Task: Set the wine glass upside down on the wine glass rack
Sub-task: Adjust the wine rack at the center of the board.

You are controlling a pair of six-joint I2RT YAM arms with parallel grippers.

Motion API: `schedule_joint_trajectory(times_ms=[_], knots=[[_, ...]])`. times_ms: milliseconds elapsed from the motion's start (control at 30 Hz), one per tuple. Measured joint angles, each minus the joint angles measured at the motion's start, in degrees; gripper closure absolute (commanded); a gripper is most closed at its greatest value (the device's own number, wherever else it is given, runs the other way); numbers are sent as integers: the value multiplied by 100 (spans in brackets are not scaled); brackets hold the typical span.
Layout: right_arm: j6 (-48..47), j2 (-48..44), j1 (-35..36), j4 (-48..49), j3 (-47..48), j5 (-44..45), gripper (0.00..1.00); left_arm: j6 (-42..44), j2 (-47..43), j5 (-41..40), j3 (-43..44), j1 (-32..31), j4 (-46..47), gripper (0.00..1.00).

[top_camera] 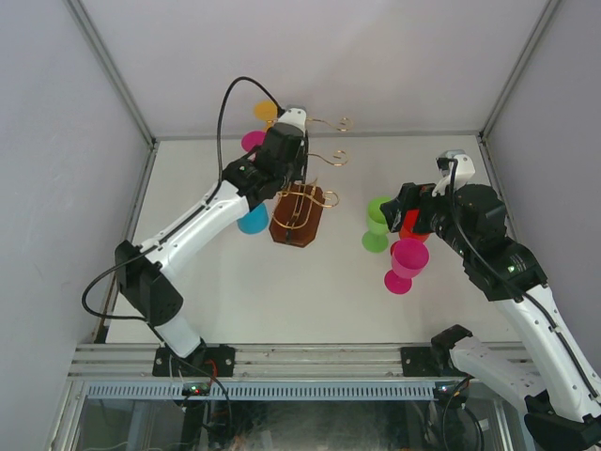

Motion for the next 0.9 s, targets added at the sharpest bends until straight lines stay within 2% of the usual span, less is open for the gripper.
schedule_joint_trajectory(times_ms=[900], knots=[[-87,-120,0,-160,-2,-9,6,2653,-542,1864,-389,369,-273,100]])
